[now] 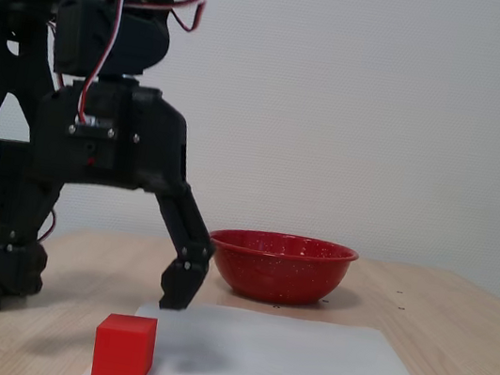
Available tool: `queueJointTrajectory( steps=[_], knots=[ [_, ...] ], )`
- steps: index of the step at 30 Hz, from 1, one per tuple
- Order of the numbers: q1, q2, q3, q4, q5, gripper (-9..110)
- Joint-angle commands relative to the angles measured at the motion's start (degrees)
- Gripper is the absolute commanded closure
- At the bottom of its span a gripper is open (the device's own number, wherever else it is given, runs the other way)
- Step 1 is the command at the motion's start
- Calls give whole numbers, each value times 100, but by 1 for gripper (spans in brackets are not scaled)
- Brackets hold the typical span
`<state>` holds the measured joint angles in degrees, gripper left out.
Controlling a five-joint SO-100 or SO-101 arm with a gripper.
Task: Grasp the red cube and put it in the red bowl.
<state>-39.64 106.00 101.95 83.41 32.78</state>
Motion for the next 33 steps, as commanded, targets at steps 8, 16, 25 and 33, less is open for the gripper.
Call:
queueJointTrajectory(
  steps=[8, 16, 25, 33],
  knots=[
    [220, -167, -62, -448, -70, 34],
    [334, -457, -9, -694, -149, 34],
    [396, -791, 26, -932, -220, 34],
    [501, -976, 70, -1178, -290, 34]
  ],
)
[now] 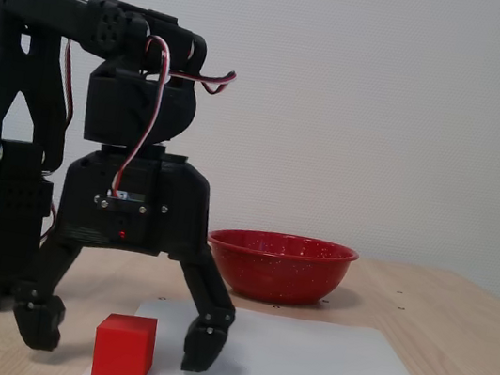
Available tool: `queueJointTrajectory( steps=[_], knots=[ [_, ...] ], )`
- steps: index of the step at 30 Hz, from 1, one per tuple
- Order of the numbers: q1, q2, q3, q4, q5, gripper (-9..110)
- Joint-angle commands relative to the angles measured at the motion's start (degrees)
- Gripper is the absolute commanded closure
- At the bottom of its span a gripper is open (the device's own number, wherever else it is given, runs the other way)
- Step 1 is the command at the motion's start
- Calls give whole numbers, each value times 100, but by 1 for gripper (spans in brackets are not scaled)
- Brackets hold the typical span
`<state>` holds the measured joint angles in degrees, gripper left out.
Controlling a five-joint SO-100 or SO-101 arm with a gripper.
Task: Grasp the red cube and put it in the red bowl.
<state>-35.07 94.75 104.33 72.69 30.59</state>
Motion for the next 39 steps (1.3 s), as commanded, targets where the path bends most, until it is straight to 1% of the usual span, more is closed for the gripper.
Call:
queueJointTrajectory(
  steps=[1, 14, 19, 26, 39],
  knots=[
    [53, 114, -158, -149, -70, 34],
    [176, -369, -369, -308, -132, 34],
    [176, -466, -519, -132, -149, 37],
    [114, -475, -580, 26, -18, 48],
    [62, -413, -800, 765, 26, 49]
  ],
)
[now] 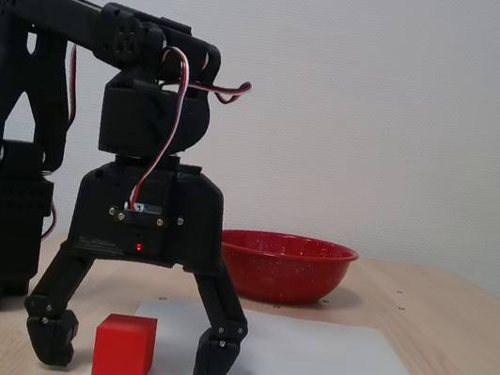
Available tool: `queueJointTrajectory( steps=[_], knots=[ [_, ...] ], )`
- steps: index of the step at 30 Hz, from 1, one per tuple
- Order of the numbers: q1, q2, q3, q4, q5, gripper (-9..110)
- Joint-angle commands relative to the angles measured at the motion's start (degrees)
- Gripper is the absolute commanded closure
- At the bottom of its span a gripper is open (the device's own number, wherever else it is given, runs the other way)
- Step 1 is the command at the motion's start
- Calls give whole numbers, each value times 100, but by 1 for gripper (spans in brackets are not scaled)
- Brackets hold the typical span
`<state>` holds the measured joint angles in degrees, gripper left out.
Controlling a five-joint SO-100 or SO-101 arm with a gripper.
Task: Grasp the red cube and put it in the red bowl.
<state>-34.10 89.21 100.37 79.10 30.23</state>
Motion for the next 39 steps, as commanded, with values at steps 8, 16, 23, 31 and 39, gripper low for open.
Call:
queueJointTrajectory(
  steps=[8, 16, 23, 31, 39],
  knots=[
    [9, 185, -413, 325, 79, 53],
    [123, 185, -387, 413, 62, 52],
    [272, 281, -281, 510, -53, 52],
    [325, 211, -334, 545, -35, 63],
    [264, 167, -378, 677, 88, 75]
  ],
)
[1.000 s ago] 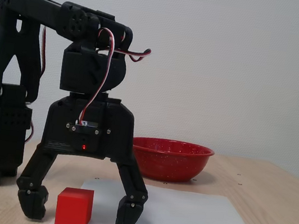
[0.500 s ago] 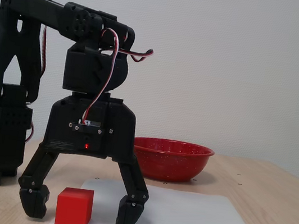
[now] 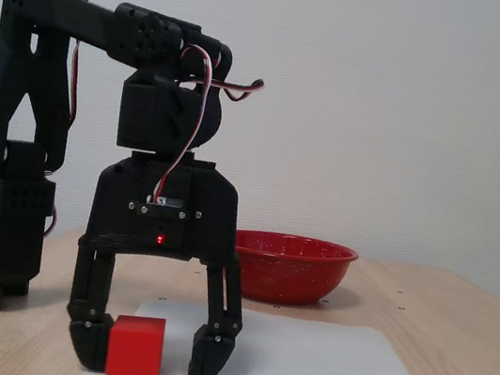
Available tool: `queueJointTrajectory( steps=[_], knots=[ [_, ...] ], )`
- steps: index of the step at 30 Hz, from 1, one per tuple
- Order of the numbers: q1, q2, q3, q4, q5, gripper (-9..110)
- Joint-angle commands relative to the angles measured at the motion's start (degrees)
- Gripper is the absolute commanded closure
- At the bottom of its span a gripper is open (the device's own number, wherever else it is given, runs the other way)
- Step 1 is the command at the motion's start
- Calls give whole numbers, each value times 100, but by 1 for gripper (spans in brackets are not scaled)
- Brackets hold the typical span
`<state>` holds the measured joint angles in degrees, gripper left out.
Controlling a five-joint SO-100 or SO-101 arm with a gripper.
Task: Grasp the red cube and put it in the red bowl.
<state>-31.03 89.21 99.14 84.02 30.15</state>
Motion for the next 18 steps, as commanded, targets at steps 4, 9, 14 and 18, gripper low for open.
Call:
queueJointTrajectory(
  steps=[4, 9, 14, 18],
  knots=[
    [-79, 149, -246, 255, 141, 83],
    [-97, 185, -211, 343, 237, 101],
    [-105, 316, -246, 457, 211, 101],
    [-62, 457, -624, 800, 132, 101]
  ],
)
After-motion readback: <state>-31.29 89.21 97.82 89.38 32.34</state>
